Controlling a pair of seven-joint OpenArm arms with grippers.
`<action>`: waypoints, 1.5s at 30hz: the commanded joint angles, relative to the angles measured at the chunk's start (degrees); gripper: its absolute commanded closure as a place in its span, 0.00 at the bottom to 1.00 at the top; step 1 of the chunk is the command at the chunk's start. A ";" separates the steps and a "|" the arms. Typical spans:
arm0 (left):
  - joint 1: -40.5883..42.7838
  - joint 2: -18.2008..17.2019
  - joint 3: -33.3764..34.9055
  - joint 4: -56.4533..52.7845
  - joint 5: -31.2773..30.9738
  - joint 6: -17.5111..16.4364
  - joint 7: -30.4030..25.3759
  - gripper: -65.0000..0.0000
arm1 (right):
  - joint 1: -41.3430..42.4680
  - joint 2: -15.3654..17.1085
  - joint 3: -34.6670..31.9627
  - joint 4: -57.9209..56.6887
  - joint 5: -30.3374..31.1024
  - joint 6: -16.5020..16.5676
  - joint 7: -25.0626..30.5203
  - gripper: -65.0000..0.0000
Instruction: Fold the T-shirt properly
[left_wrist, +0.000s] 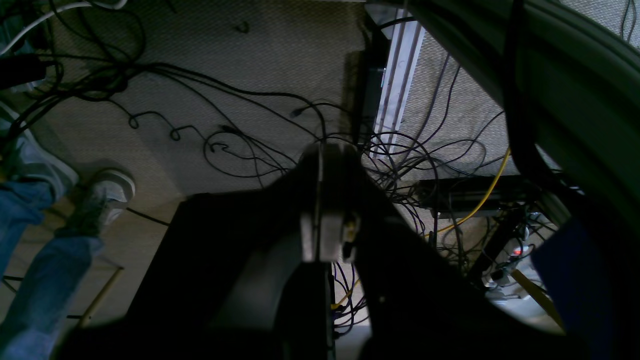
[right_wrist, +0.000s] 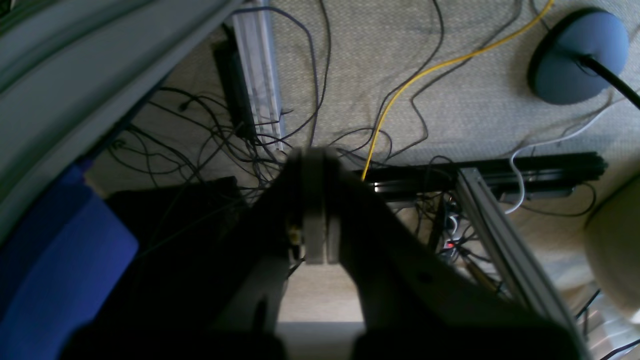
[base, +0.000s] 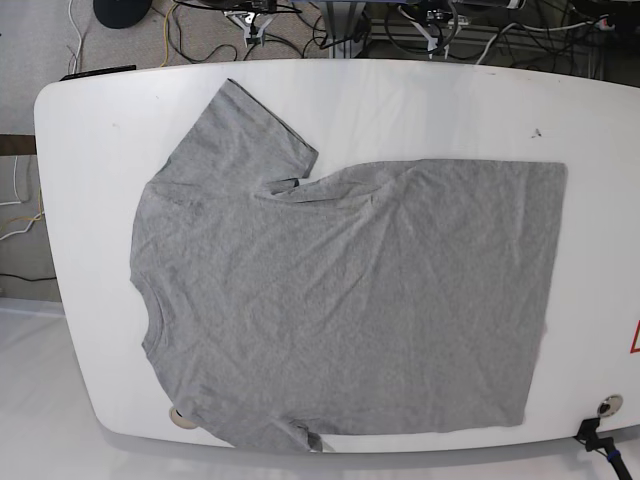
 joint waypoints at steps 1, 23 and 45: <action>-0.27 0.33 0.07 0.82 -0.26 0.36 -0.32 1.00 | 0.38 -0.27 0.14 1.22 -0.36 0.59 1.17 1.00; 0.09 -0.11 0.22 0.07 -0.25 -0.26 -1.21 1.00 | 0.11 -0.13 0.04 1.77 -0.71 0.78 0.84 1.00; 11.66 -9.44 -0.38 12.34 -9.58 -25.55 -9.08 1.00 | -8.93 3.25 0.29 7.38 -0.55 2.18 3.58 1.00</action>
